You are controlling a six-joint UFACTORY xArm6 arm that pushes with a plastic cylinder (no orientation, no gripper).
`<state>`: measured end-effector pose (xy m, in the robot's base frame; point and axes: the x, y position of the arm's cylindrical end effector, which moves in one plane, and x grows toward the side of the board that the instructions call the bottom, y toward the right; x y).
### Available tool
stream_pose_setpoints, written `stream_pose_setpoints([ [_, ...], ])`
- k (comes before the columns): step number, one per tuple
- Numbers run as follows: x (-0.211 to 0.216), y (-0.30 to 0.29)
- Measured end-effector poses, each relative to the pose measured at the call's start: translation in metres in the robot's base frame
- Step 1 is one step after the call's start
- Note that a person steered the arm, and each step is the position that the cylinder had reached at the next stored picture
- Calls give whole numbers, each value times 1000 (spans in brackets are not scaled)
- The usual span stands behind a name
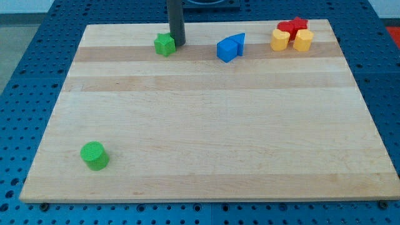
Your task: Push the green star closer to the green circle
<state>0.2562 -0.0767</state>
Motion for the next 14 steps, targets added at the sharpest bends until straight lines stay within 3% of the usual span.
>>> stream_pose_setpoints([
  [3,10,-71],
  [5,52,-98],
  [14,173,-50],
])
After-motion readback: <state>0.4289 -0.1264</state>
